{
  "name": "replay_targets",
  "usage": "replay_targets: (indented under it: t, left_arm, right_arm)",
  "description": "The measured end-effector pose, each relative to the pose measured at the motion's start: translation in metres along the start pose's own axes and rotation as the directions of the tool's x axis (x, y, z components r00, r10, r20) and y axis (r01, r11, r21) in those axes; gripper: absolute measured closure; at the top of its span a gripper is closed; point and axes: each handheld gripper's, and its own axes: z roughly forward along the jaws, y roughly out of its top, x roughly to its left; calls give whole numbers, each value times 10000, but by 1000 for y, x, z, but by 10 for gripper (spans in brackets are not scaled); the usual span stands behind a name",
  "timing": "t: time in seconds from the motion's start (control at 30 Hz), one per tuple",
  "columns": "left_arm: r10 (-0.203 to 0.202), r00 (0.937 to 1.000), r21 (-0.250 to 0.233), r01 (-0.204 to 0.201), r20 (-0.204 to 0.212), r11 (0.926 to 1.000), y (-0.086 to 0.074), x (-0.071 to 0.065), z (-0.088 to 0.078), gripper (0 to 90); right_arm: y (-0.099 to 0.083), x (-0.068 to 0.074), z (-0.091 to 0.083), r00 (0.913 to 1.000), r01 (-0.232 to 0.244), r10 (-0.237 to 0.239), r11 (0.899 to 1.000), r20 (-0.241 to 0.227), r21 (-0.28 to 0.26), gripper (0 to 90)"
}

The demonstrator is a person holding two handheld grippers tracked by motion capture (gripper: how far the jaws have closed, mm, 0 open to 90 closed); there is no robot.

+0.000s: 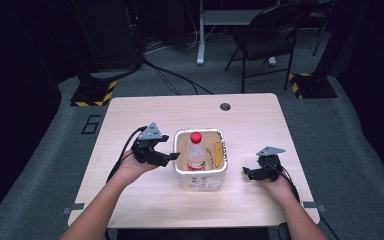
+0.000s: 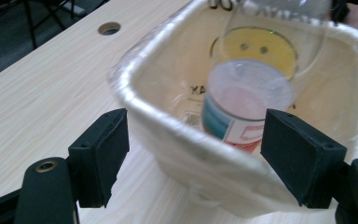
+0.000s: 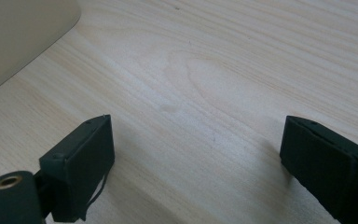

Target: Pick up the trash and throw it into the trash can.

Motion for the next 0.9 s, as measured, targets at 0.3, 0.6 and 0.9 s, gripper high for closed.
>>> replay_targets:
  t: [0.3,0.6,0.9]
  left_arm:
    - [-452,9969,2,453,-642,9990,-19,19,-16,234]
    - [-958,9889,-107,951,-1139,9954,-36,33,-26,235]
    - [-1147,9836,172,1182,-1393,9928,-57,40,-29,240]
  right_arm:
    - [0,0,0,10000,2,-2,10000,1,-2,93]
    - [0,0,0,10000,5,-5,10000,2,-2,93]
    - [0,0,0,10000,-1,1,10000,-1,-1,93]
